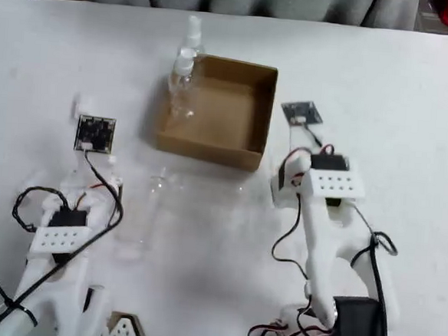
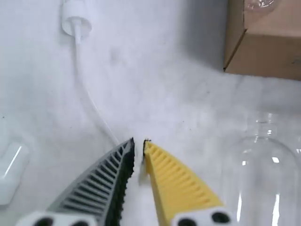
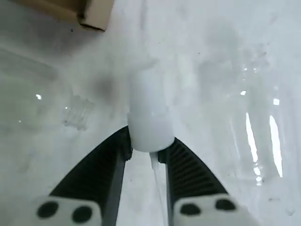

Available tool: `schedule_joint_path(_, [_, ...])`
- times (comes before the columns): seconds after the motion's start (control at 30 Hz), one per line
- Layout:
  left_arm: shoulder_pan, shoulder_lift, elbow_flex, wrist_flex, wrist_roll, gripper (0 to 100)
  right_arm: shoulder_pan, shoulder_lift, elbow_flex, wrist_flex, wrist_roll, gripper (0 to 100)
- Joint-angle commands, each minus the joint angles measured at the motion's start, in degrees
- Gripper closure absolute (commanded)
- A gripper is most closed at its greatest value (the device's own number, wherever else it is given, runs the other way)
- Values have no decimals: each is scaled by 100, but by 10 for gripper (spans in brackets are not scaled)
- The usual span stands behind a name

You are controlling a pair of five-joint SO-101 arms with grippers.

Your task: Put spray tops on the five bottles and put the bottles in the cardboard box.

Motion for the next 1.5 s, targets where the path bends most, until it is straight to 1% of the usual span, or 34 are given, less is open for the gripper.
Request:
schedule_joint_path(0.0, [-75, -207, -44, -132, 9, 958, 22, -171, 193, -435, -44, 983])
schedule_joint_path(0.07, [-75, -207, -44, -123, 9, 958, -4, -171, 229, -444, -35, 962])
schedule_joint_path(0.23, [-57, -189, -35, -123, 9, 958, -4, 57, 237, -479, -53, 762])
schedule_joint_path(0.33, [-57, -189, -35, -114, 9, 958, 22, 444, 202, -787, -44, 709])
schedule_joint_path(0.53, [-48, -215, -35, -114, 9, 958, 22, 690, 53, -945, -35, 714])
schedule_joint_path(0.6, [-40, -215, -44, -114, 9, 958, 13, 699, 53, -980, -35, 756])
schedule_joint_path(0.73, [-40, -215, -132, -88, 0, 958, 13, 708, 53, -998, -79, 877])
schedule_joint_path(0.77, [-40, -215, -255, 62, -26, 958, 13, 708, 62, -998, -79, 902])
schedule_joint_path(0.83, [-84, -207, -712, 695, -35, 958, 13, 708, 62, -1059, -88, 934])
schedule_joint_path(0.97, [-40, -171, -1864, 2444, -53, 957, 13, 708, 246, -1367, -79, 938])
schedule_joint_path(1.03, [22, -163, -2479, 3235, -273, 957, 13, 708, 264, -1393, -88, 938])
schedule_joint_path(1.13, [233, -163, -3086, 4123, -615, 957, 13, 708, 273, -1402, -70, 938])
schedule_joint_path(1.27, [637, -163, -3376, 4686, -633, 951, -4, 716, 281, -1402, -53, 938])
schedule_joint_path(1.3, [725, -163, -3385, 4738, -633, 933, -13, 716, 281, -1402, -53, 938])
schedule_joint_path(1.37, [857, -163, -3420, 4791, -554, 862, -22, 752, 281, -1402, -44, 938])
schedule_joint_path(1.43, [901, -163, -3446, 4809, -176, 801, -22, 875, 237, -1402, -44, 938])
schedule_joint_path(1.47, [910, -163, -3455, 4791, -26, 790, -22, 927, 220, -1402, -44, 938])
